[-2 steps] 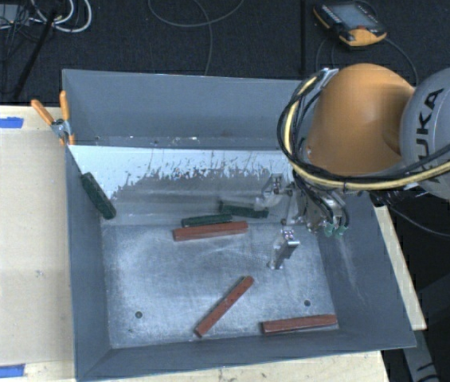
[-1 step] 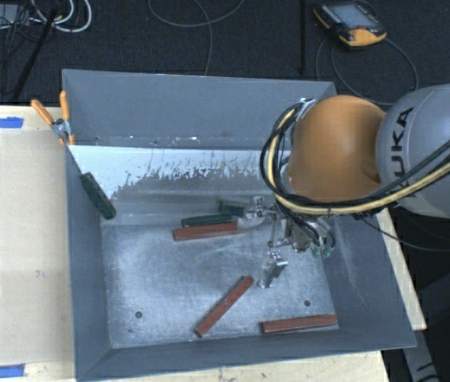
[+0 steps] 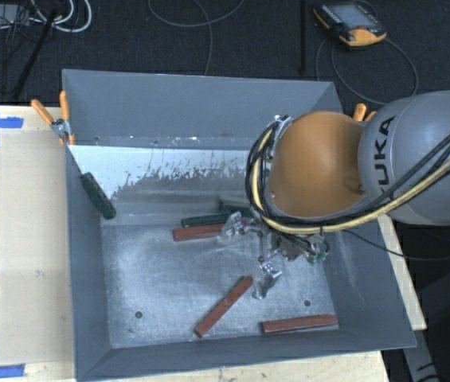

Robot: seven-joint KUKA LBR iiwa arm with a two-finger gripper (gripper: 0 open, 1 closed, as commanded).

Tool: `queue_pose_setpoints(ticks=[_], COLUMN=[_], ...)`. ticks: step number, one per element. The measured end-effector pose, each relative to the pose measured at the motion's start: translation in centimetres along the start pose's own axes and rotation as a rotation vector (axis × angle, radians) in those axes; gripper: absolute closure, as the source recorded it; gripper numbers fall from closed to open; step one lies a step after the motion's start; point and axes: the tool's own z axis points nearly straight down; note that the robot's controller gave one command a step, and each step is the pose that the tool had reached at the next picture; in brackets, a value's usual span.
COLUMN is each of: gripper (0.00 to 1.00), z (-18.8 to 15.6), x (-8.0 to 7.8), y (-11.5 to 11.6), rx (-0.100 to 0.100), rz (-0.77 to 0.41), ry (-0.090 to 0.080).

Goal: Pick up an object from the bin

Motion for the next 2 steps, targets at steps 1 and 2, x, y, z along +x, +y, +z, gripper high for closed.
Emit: queue_pose_setpoints(ticks=[1,2], gripper=[0.00,0.00], z=[1.0,7.9], x=[1.4,1.5], y=[1.0,1.5], rx=[-0.001,0.003], rz=[-0.138,-0.363], ry=[-0.001,-0.004])
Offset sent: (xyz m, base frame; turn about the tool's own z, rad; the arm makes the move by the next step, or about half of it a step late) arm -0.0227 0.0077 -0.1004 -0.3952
